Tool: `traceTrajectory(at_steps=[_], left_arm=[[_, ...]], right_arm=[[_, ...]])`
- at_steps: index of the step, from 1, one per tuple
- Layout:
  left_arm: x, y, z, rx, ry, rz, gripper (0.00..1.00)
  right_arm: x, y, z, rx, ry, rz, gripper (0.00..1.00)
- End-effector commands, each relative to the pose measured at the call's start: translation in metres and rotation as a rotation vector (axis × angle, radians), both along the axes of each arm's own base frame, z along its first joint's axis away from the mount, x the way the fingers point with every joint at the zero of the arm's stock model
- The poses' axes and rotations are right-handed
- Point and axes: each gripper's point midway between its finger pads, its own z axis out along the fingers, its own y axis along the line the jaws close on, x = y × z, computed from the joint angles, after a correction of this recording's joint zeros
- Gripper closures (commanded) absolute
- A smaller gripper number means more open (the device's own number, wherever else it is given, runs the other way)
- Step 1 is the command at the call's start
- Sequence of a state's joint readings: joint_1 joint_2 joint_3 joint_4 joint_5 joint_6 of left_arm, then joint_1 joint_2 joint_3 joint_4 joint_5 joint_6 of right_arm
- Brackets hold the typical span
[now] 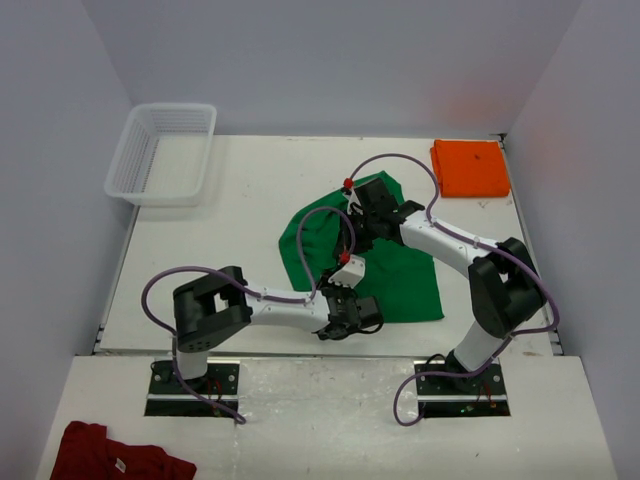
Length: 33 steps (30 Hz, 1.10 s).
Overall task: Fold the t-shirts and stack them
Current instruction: Flatten out the tshirt
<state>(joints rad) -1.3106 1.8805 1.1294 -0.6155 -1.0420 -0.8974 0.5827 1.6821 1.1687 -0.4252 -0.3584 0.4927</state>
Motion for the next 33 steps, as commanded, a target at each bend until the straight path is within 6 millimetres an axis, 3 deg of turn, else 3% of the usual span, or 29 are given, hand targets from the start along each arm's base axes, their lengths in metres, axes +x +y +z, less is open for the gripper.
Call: traceTrajectory(at_steps=[1,11,18,23,29,33], left_arm=[[0.009,0.002,0.000,-0.016,-0.028,0.015,0.64],[0.015,0.011,-0.010,-0.003,-0.012,0.032,0.68],[0.012,0.015,-0.009,-0.023,-0.003,0.034,0.83],[0.010,0.022,-0.007,-0.011,-0.003,0.045,1.00],[0.004,0.041,0.020,-0.019,-0.010,0.093,1.00],[-0.003,0.059,0.053,-0.086,-0.018,0.126,1.00]], right_arm=[[0.000,0.007,0.017,0.045,-0.047,0.035,1.00],[0.001,0.009,0.015,0.046,-0.042,0.034,1.00],[0.002,0.010,0.014,0.048,-0.039,0.033,1.00],[0.003,0.010,0.009,0.039,-0.027,0.032,1.00],[0.012,-0.001,0.008,-0.040,-0.057,0.006,1.00],[0.024,-0.011,0.012,-0.122,-0.087,-0.020,1.00]])
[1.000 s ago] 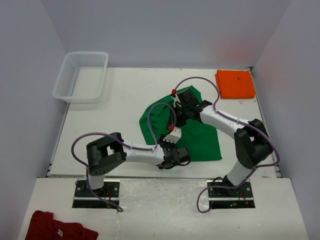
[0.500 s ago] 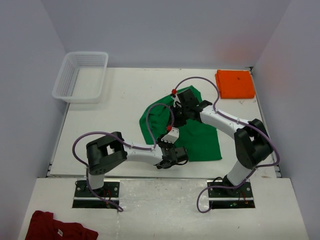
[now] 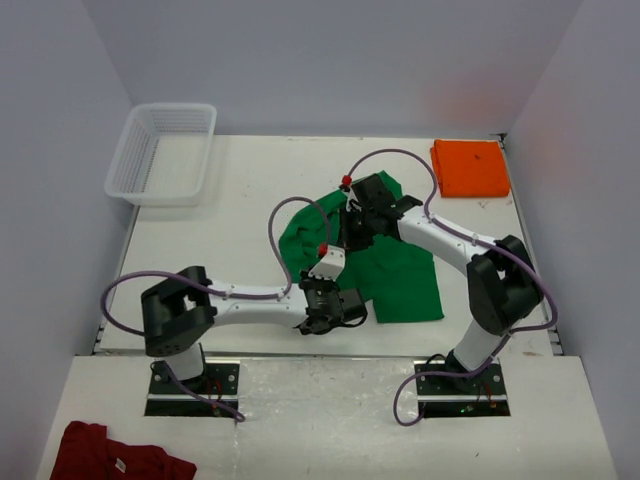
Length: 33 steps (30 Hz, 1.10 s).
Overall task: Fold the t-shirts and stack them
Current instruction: Flatten out the tshirt
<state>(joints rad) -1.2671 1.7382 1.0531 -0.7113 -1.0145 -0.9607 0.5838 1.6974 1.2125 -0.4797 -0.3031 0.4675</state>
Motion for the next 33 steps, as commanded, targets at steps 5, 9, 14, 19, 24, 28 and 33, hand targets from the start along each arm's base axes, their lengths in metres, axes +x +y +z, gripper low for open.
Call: traceTrajectory(at_steps=[5,9,14,19,24,28,33], left_arm=[[-0.009,0.050,0.053,-0.042,-0.027,0.115,1.00],[-0.008,0.071,0.054,-0.021,-0.013,0.178,1.00],[-0.008,0.092,0.050,-0.035,0.017,0.249,1.00],[0.004,0.111,0.054,-0.064,0.012,0.321,1.00],[0.023,0.145,0.068,-0.112,-0.021,0.458,1.00],[0.032,0.177,0.108,-0.120,-0.133,0.558,1.00],[0.024,0.204,0.135,-0.114,-0.174,0.617,1.00]], right_arm=[[0.030,0.011,0.018,-0.055,-0.064,0.054,1.00],[0.041,0.017,0.030,-0.058,-0.079,0.067,0.74],[0.045,-0.045,0.041,-0.231,-0.138,-0.192,0.46],[-0.001,-0.100,0.017,-0.288,-0.062,-0.355,0.48],[-0.022,-0.129,0.001,-0.313,-0.022,-0.434,0.51],[-0.029,-0.141,0.001,-0.309,-0.032,-0.488,0.51],[-0.039,-0.148,-0.011,-0.335,-0.005,-0.495,0.51]])
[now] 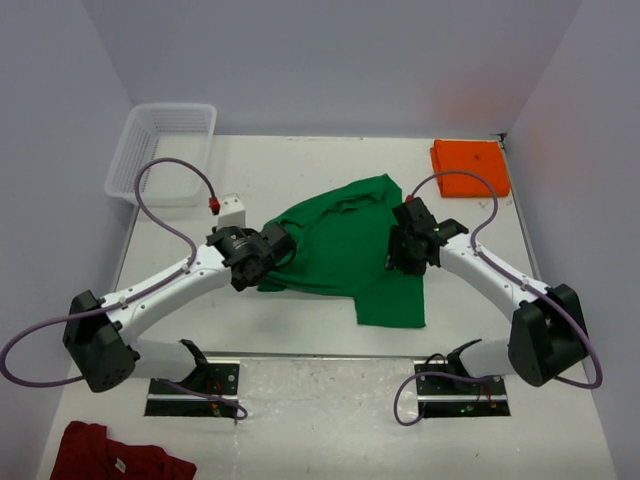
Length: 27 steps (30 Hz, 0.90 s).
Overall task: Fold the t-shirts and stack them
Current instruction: Flatten out the tshirt
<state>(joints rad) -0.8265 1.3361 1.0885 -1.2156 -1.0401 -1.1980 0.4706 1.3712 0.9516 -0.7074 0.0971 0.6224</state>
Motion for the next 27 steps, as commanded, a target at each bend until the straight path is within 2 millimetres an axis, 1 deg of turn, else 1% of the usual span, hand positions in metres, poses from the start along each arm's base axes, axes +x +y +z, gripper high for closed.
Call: traceTrajectory(at_steps=[1,3,5,7,8,10,11,12,13,14,15,16,17,19,22,23,27], left_arm=[[-0.004,0.027,0.032,0.029,-0.085,0.060,1.00],[-0.005,0.035,0.029,0.034,-0.074,0.085,1.00],[-0.006,0.046,0.026,0.058,-0.059,0.113,1.00],[-0.004,0.051,0.026,0.079,-0.047,0.128,1.00],[-0.004,0.055,0.026,0.085,-0.042,0.142,1.00],[-0.002,0.060,0.026,0.100,-0.030,0.159,1.00],[-0.002,0.066,0.026,0.106,-0.023,0.181,1.00],[-0.002,0.068,0.025,0.112,-0.014,0.187,1.00],[-0.001,0.069,0.022,0.118,-0.004,0.191,1.00],[-0.001,0.069,0.022,0.123,0.001,0.194,1.00],[0.000,0.069,0.020,0.125,0.006,0.192,1.00],[0.001,0.068,0.018,0.132,0.013,0.190,1.00],[0.002,0.068,0.018,0.135,0.015,0.192,1.00],[0.005,0.065,0.016,0.142,0.024,0.183,1.00],[0.008,0.063,0.012,0.148,0.039,0.168,1.00],[0.008,0.062,0.012,0.145,0.039,0.167,1.00],[0.007,0.063,0.014,0.146,0.034,0.166,1.00]], right_arm=[[-0.002,-0.009,0.000,-0.018,-0.018,-0.049,0.51],[-0.008,-0.012,-0.005,-0.026,-0.002,-0.050,0.51],[-0.013,-0.009,-0.007,-0.002,0.003,-0.045,0.51],[-0.024,-0.011,-0.013,0.017,0.013,-0.051,0.53],[-0.033,-0.013,-0.021,0.024,0.030,-0.053,0.53],[-0.041,-0.014,-0.020,0.050,0.022,-0.071,0.54],[-0.051,-0.016,-0.026,0.050,0.040,-0.076,0.55],[-0.057,-0.012,-0.026,0.078,0.051,-0.085,0.55],[-0.061,-0.010,-0.024,0.102,0.040,-0.084,0.56],[-0.072,-0.008,-0.029,0.111,0.059,-0.075,0.57],[-0.079,-0.003,-0.029,0.137,0.066,-0.086,0.57],[-0.082,-0.001,-0.026,0.157,0.044,-0.087,0.58],[-0.094,-0.002,-0.032,0.151,0.061,-0.083,0.58],[-0.103,-0.001,-0.038,0.188,0.065,-0.098,0.57],[-0.120,0.006,-0.051,0.231,0.127,-0.070,0.57],[-0.125,0.010,-0.055,0.229,0.135,-0.044,0.57],[-0.131,0.011,-0.059,0.193,0.153,-0.036,0.57]])
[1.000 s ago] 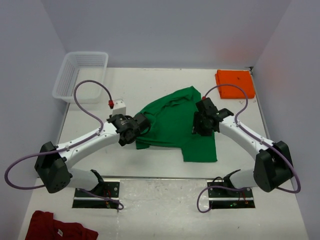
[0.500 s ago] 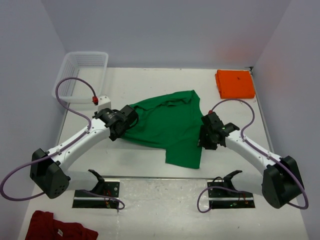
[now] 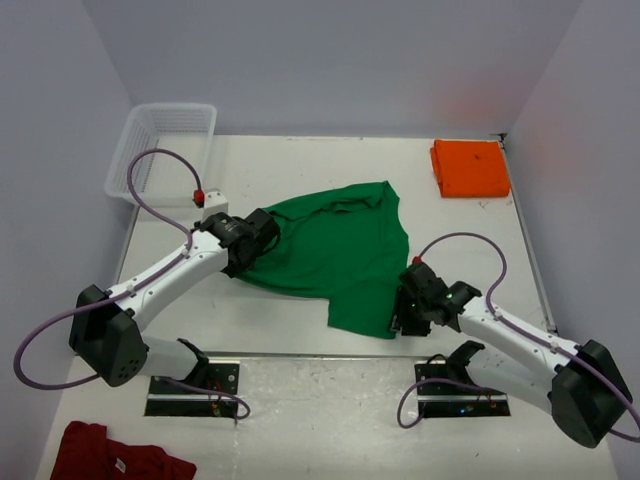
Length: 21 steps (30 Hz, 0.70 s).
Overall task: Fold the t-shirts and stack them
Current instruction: Flatten out the tshirt
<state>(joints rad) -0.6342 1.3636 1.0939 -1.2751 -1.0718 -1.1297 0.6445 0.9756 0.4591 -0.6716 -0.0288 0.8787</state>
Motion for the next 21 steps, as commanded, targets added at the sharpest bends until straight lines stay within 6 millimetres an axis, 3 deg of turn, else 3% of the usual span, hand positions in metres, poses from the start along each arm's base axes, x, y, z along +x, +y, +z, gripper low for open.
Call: traceTrajectory(at_steps=[1,10,16,21], left_arm=[[0.005,0.006,0.012,0.030,-0.046,0.003,1.00],[0.004,0.004,0.015,0.020,-0.055,-0.006,1.00],[0.005,0.002,0.015,0.015,-0.057,-0.019,1.00],[0.004,0.001,0.015,0.018,-0.056,-0.024,1.00]], right_arm=[[0.002,0.012,0.002,0.038,0.004,-0.018,0.57],[-0.005,0.035,-0.005,0.077,0.042,0.026,0.59],[-0.009,0.035,-0.014,0.061,0.061,0.009,0.64],[-0.009,0.034,-0.014,0.051,0.065,-0.004,0.85]])
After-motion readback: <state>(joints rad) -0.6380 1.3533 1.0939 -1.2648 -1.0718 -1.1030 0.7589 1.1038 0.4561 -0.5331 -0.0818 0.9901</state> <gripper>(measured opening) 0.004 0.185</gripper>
